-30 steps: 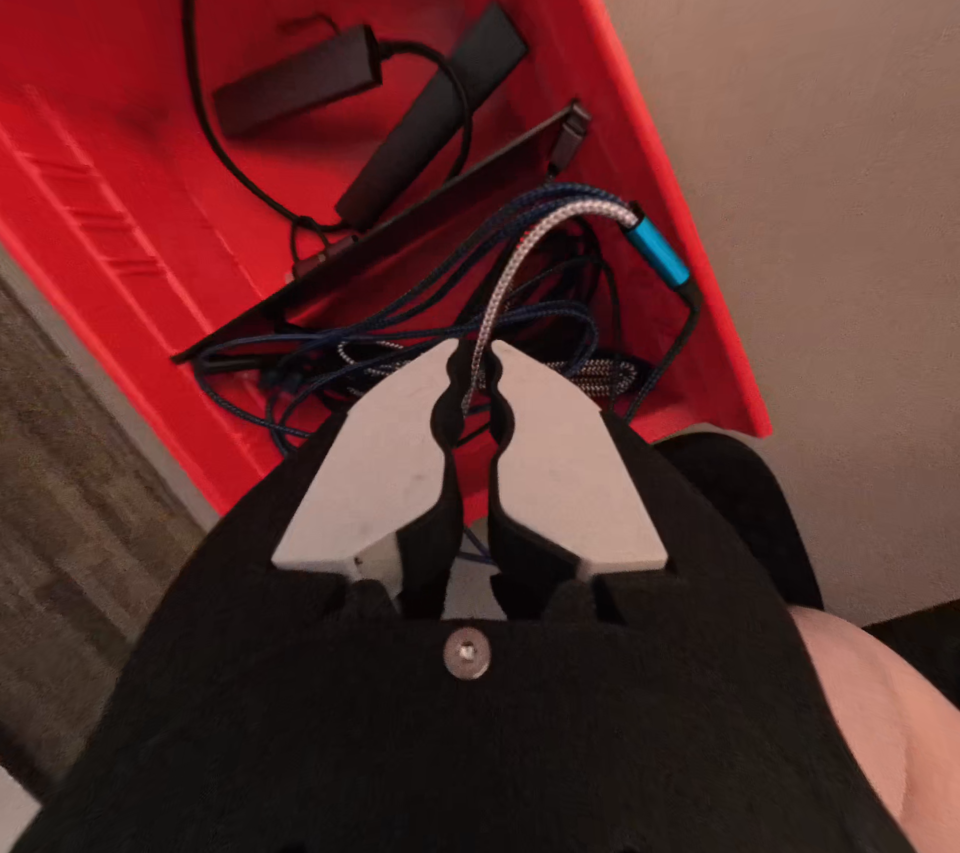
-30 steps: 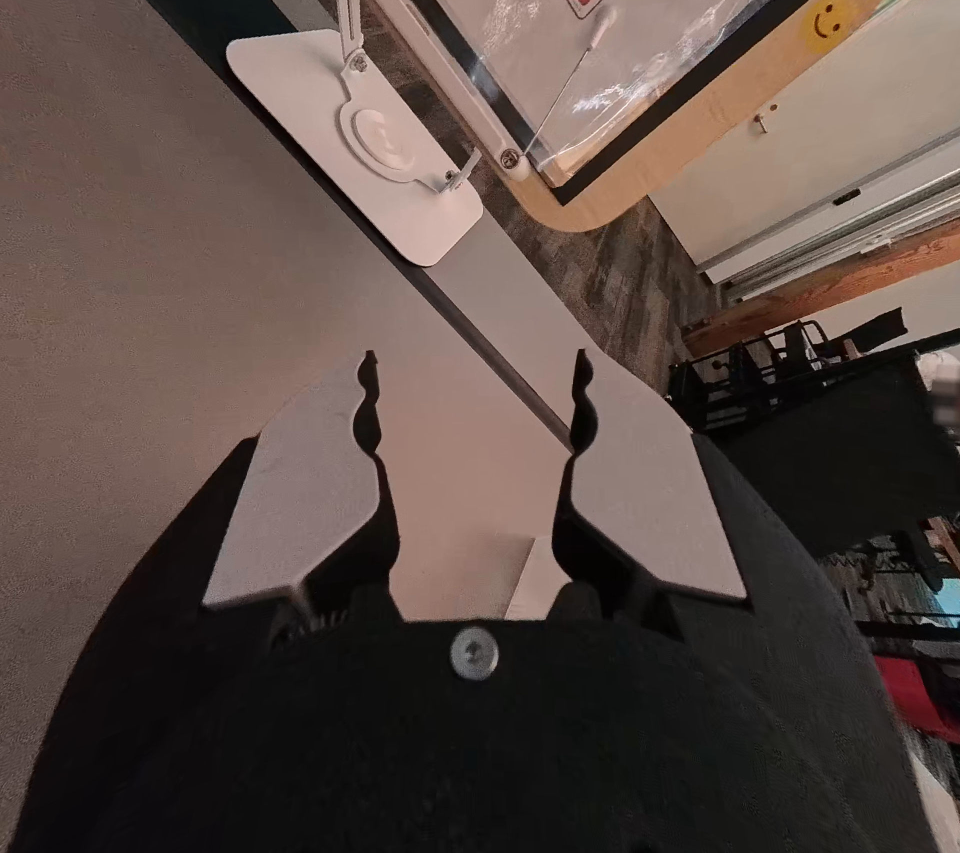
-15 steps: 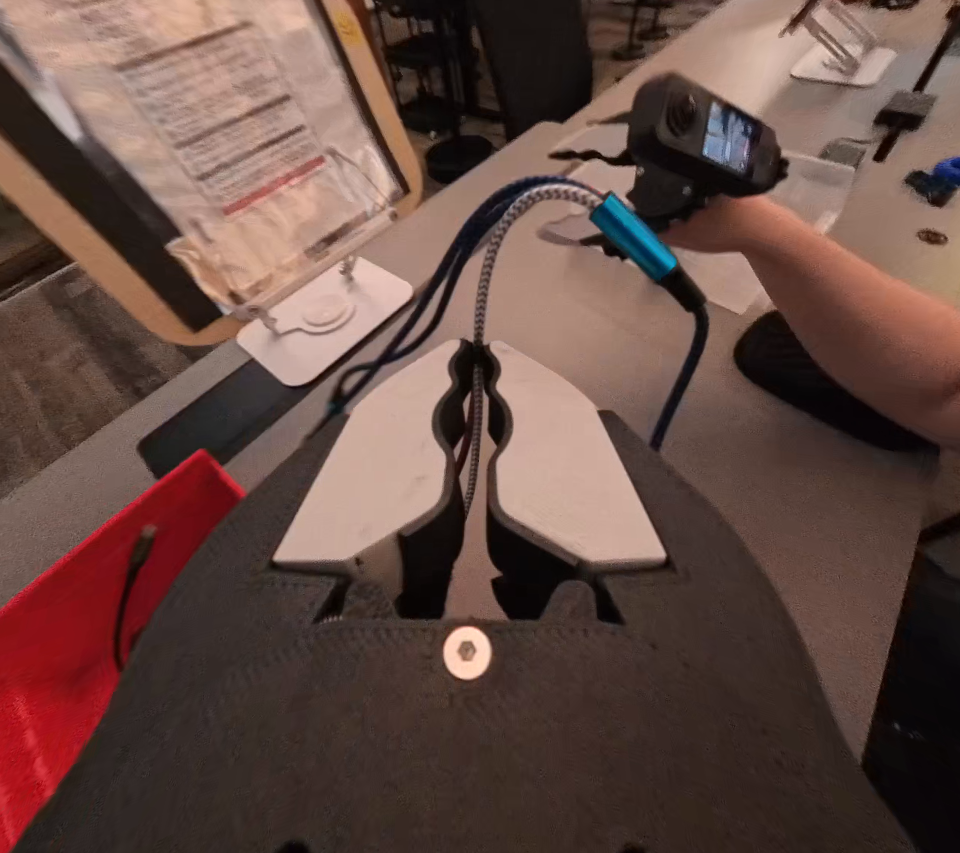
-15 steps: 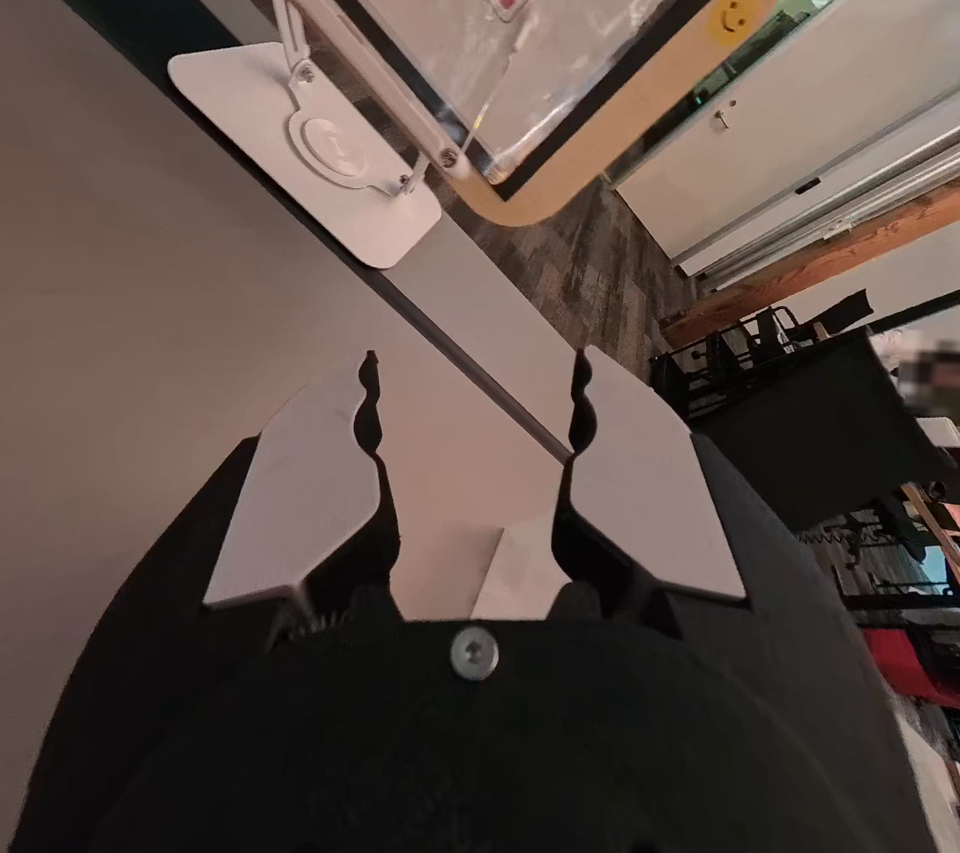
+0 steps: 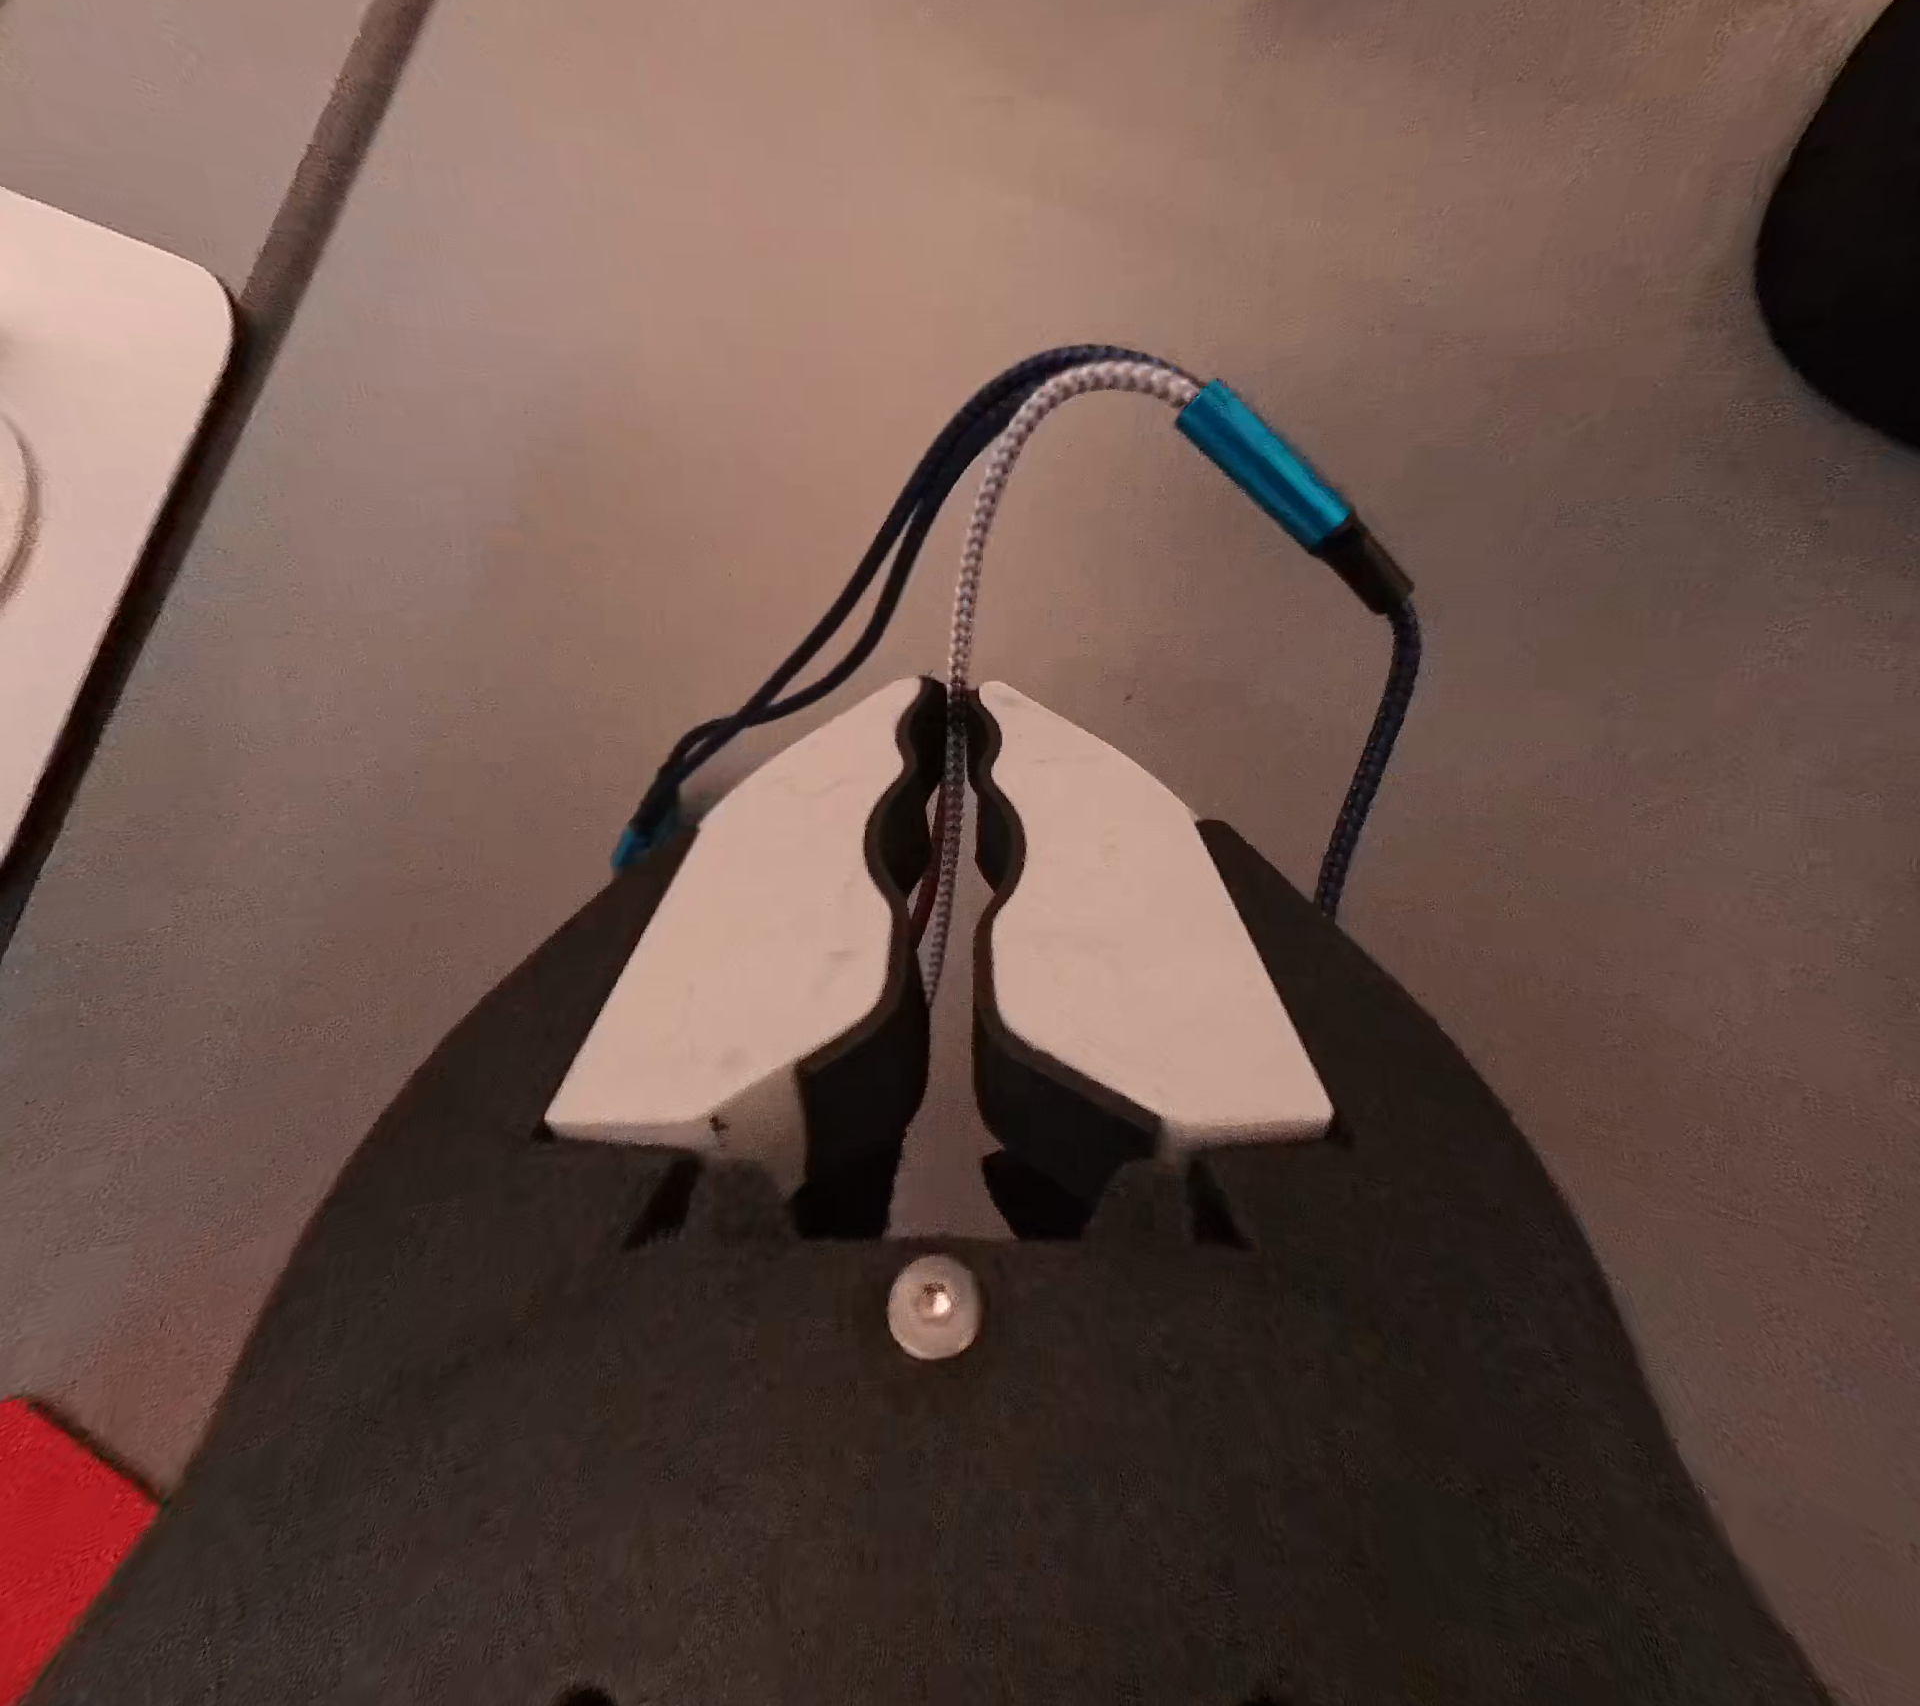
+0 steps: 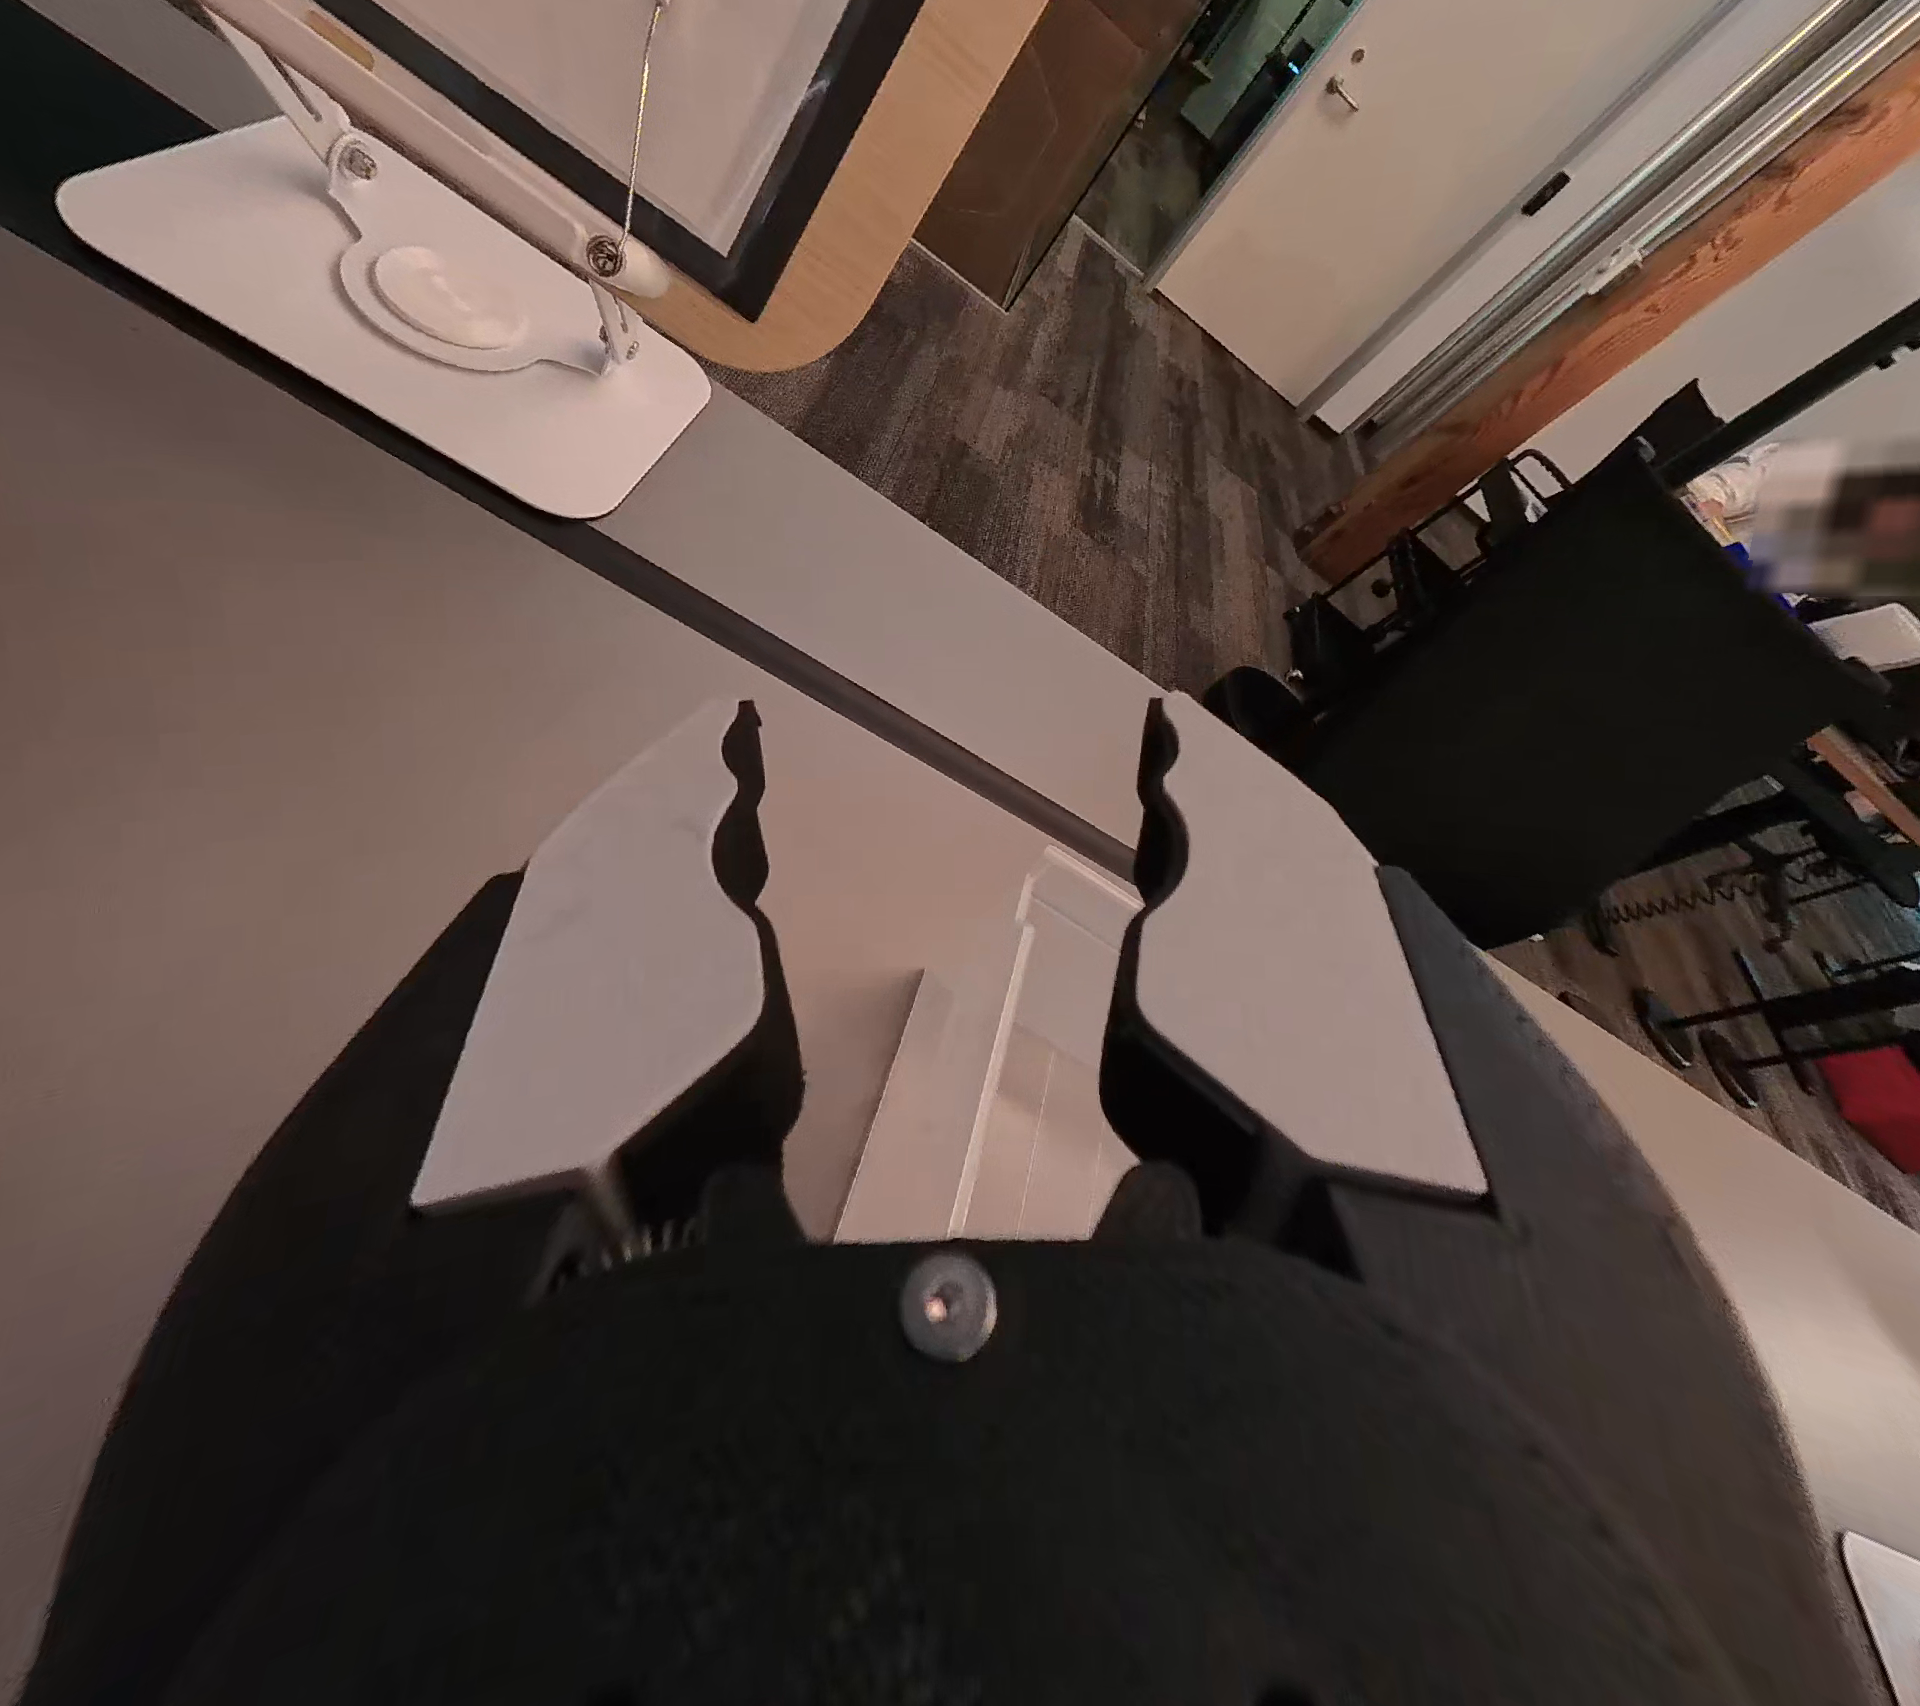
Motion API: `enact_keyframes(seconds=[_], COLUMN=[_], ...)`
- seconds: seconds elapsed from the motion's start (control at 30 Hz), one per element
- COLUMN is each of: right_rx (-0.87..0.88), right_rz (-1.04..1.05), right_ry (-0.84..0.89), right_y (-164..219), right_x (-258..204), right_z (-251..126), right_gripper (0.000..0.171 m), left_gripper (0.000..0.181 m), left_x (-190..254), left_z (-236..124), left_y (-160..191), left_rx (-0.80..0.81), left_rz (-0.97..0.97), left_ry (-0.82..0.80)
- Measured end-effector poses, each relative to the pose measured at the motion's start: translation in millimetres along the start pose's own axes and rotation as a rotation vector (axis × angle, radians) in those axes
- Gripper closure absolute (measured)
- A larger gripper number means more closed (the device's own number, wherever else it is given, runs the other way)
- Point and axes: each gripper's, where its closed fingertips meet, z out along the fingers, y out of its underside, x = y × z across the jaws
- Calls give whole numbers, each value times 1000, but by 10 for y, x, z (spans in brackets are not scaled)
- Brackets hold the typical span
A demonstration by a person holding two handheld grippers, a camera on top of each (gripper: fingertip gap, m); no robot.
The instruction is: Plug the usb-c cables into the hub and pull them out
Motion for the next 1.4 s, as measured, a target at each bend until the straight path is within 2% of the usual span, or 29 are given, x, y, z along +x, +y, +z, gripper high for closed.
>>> enact_keyframes(seconds=[0.13, 0.23, 0.3, 0.37, 0.5, 0.6, 0.67, 0.73, 0.8, 0.87, 0.93, 0.97, 1.13, 1.27, 1.33, 1.4], right_rx=[0, 3, 10, 17, 40, 51, 56, 61, 61, 63, 57, 54, 47, 44, 40, 38], right_rz=[-6, 0, 9, 20, 41, 39, 37, 35, 33, 29, 27, 26, 29, 21, 17, 14], right_ry=[-13, -18, -18, -13, -10, -6, -6, -7, -9, -17, -22, -22, -35, -43, -44, -49], right_y=[-6, -11, -15, -21, -54, -86, -101, -117, -126, -128, -111, -102, -71, -59, -53, -51], right_x=[-33, -25, 0, 40, 106, 124, 123, 118, 110, 92, 82, 82, 76, 54, 42, 22], right_z=[-1, -10, -22, -39, -86, -123, -141, -155, -157, -152, -139, -132, -104, -83, -73, -66], right_gripper=[100, 100, 100, 100, 100, 100, 100, 100, 100, 100, 100, 100, 100, 100, 100, 100], left_gripper=[178, 175, 139, 113, 105, 103, 102, 103, 104, 105, 103, 96, 89, 78, 78, 83], left_x=[117, 205, 224, 216, 289, 56, -205, -487, -783, -1055, -1104, -1100, -1171, -1105, -1117, -1100], left_z=[296, 427, 415, 286, -337, -1011, -1491, -1915, -2212, -2392, -2323, -2243, -1993, -1825, -1756, -1671], left_y=[225, 296, 232, 123, -130, -161, -46, 259, 767, 1257, 1553, 1639, 1915, 2156, 2245, 2225], left_rx=[-110, -125, -91, -58, -21, 5, 26, 16, -81, -205, -260, -264, -232, -319, -364, -329], left_rz=[64, 52, 18, -22, -13, 56, -5, -162, -322, -348, -330, -336, -382, -328, -352, -377], left_ry=[19, 59, 74, 78, 57, -132, -243, -316, -393, -479, -399, -332, -134, -68, -55, 8])
